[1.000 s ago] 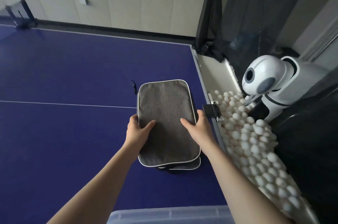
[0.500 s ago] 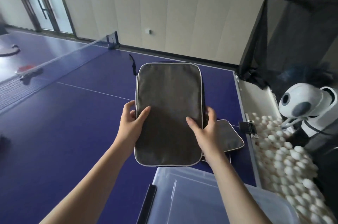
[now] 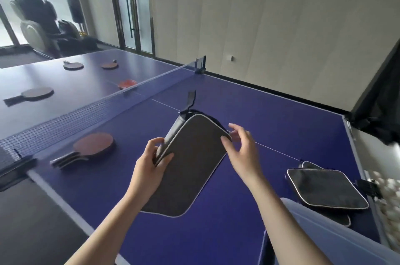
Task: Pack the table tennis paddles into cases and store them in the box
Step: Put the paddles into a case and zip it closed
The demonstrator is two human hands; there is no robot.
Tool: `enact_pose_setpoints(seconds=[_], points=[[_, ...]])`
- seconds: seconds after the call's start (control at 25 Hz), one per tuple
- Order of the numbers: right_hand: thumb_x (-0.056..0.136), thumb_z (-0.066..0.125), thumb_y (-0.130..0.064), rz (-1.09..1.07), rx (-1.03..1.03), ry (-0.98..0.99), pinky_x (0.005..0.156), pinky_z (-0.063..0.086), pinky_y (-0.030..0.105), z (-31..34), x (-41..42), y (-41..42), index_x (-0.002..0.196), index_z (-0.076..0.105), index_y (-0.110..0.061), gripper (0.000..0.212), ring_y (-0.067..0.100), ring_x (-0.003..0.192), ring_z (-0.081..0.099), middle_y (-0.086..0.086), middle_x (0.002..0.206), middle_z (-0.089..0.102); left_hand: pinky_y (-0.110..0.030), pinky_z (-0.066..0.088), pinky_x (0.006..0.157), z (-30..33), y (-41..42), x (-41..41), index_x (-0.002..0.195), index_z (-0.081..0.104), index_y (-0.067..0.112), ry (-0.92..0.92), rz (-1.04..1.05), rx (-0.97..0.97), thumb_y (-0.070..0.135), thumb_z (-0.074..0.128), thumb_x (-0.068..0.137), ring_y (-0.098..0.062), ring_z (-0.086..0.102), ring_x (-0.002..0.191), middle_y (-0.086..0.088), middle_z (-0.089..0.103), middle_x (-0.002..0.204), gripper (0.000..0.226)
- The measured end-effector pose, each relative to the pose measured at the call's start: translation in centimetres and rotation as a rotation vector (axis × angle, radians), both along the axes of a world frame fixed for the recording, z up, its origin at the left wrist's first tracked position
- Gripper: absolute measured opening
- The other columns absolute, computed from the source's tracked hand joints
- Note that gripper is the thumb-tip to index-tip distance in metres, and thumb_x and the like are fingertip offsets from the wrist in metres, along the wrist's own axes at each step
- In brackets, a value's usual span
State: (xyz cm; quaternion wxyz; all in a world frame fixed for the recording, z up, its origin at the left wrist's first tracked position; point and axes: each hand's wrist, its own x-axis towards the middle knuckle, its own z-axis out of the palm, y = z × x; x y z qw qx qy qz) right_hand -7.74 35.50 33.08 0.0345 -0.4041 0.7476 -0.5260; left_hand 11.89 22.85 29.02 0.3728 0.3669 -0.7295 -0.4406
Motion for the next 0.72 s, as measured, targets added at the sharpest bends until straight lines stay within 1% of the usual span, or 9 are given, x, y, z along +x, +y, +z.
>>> enact_pose_setpoints(seconds=[0.04,0.12,0.2,0.28,0.36,0.4,0.52,0.56,0.72], points=[[0.091,0.061,-0.028,0.034,0.004,0.031,0.085,0.044,0.021,0.9,2.3,-2.2,0.121,0.059,-0.020,0.032,0.012,0.102,0.054,0.000,0.109,0.054,-0.035,0.051,0.071,-0.3,-1.5,2.7,0.104,0.047,0.048,-0.052,-0.005,-0.049,0.030,0.067,0.086,-0.004,0.062,0.077,0.016,0.065,0.088,0.032],[0.092,0.061,-0.023,0.111,0.013,0.032,0.079,0.043,0.007,2.2,6.9,-6.3,0.115,0.064,-0.019,0.024,0.012,0.096,0.055,0.002,0.104,0.053,-0.029,0.049,0.070,-0.9,-4.2,7.8,0.105,0.046,0.049,-0.136,-0.036,-0.149,0.033,0.068,0.085,-0.001,0.059,0.079,0.023,0.061,0.091,0.034],[0.091,0.061,-0.021,0.187,0.085,0.037,0.071,0.039,0.001,2.7,10.7,-9.9,0.107,0.067,-0.017,0.017,0.013,0.090,0.056,0.005,0.101,0.055,-0.025,0.048,0.068,-1.4,-6.5,11.9,0.110,0.046,0.046,-0.193,-0.071,-0.247,0.036,0.069,0.084,-0.003,0.058,0.076,0.020,0.060,0.087,0.037],[0.090,0.062,-0.018,0.254,0.190,0.064,0.070,0.038,0.006,3.0,14.2,-13.2,0.102,0.070,-0.015,0.015,0.016,0.088,0.055,0.008,0.100,0.057,-0.025,0.048,0.069,-1.7,-8.8,15.4,0.113,0.046,0.044,-0.222,-0.098,-0.294,0.037,0.071,0.082,-0.006,0.056,0.073,0.022,0.059,0.081,0.040],[0.089,0.063,-0.017,0.302,0.287,0.115,0.075,0.038,0.015,3.0,16.5,-15.6,0.102,0.072,-0.017,0.016,0.016,0.087,0.053,0.008,0.099,0.054,-0.028,0.049,0.071,-2.0,-11.0,17.8,0.113,0.047,0.044,-0.226,-0.128,-0.306,0.035,0.072,0.082,-0.006,0.055,0.073,0.026,0.058,0.081,0.041],[0.088,0.065,-0.019,0.318,0.315,0.135,0.074,0.037,0.016,3.0,17.2,-16.5,0.099,0.072,-0.018,0.014,0.014,0.084,0.051,0.007,0.096,0.053,-0.030,0.050,0.073,-2.2,-12.0,18.6,0.113,0.047,0.045,-0.227,-0.145,-0.306,0.035,0.072,0.082,-0.005,0.056,0.074,0.028,0.057,0.082,0.041],[0.083,0.071,-0.026,0.357,0.375,0.187,0.062,0.035,0.006,2.8,17.8,-18.9,0.085,0.072,-0.021,0.005,0.006,0.070,0.049,0.001,0.084,0.053,-0.033,0.051,0.077,-2.8,-14.5,19.6,0.113,0.045,0.046,-0.259,-0.190,-0.305,0.036,0.071,0.082,-0.008,0.059,0.080,0.031,0.057,0.088,0.041],[0.082,0.071,-0.025,0.357,0.389,0.197,0.059,0.036,0.005,2.5,17.8,-19.8,0.082,0.070,-0.021,0.005,0.005,0.068,0.049,-0.002,0.079,0.055,-0.033,0.051,0.078,-3.2,-15.5,19.7,0.113,0.045,0.047,-0.259,-0.197,-0.299,0.036,0.071,0.082,-0.007,0.059,0.080,0.031,0.057,0.089,0.042],[0.077,0.069,-0.013,0.286,0.323,0.137,0.057,0.041,0.007,1.0,16.8,-24.0,0.077,0.065,-0.015,0.005,0.003,0.065,0.059,-0.008,0.070,0.065,-0.032,0.051,0.078,-4.3,-19.4,18.9,0.113,0.047,0.045,-0.238,-0.200,-0.277,0.034,0.072,0.082,-0.007,0.060,0.080,0.025,0.060,0.089,0.041]])
